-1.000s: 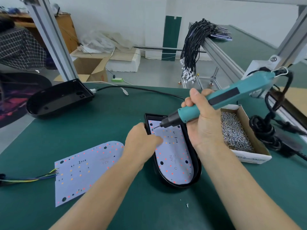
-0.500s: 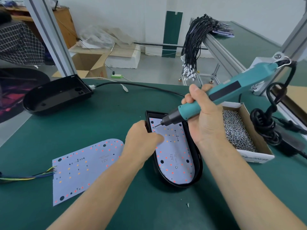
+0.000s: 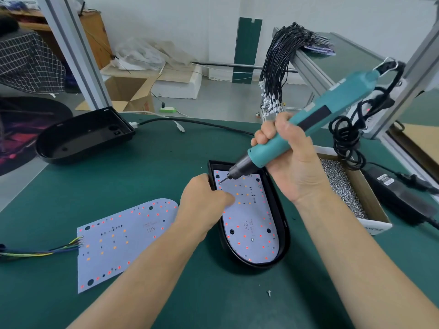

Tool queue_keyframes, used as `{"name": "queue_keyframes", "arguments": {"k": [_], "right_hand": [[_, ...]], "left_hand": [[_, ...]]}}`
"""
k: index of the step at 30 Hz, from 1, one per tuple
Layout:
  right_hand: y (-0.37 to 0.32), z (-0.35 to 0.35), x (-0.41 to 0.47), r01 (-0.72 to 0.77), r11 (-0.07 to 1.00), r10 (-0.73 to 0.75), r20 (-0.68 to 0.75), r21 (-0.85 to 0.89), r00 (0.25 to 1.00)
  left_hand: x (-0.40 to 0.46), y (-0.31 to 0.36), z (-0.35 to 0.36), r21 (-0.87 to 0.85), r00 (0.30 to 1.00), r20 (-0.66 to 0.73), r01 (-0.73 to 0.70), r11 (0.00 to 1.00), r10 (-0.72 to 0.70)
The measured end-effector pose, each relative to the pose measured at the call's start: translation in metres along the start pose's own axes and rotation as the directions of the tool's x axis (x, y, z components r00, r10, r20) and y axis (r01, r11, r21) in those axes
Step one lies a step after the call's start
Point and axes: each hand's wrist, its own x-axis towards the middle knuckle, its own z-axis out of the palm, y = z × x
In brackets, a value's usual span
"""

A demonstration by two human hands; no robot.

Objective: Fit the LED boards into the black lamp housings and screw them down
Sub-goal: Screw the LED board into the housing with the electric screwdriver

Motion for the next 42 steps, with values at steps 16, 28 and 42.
{"name": "queue_keyframes", "arguments": {"k": [16,28,42], "right_hand": [[-0.009,-0.004,0.009,-0.121,0.986,0.153,0.315,-0.118,0.937],[-0.042,-0.027,0.008,-0.486,0.844,0.29,-0.569,-0.228,0.77],[-0.02,-0.016,-0.042,-0.333,0.113,0.094,-0.324,-0.936,0.941]], "left_hand": [[-0.002,-0.001,-0.003,-0.081,0.999,0.033,0.006,0.997,-0.003],[-0.006,-0.006,-0.025,-0.294,0.999,-0.022,0.035,0.955,-0.043],[-0.034,0.044,-0.023,-0.517,0.984,-0.065,-0.178,0.838,0.169]]}}
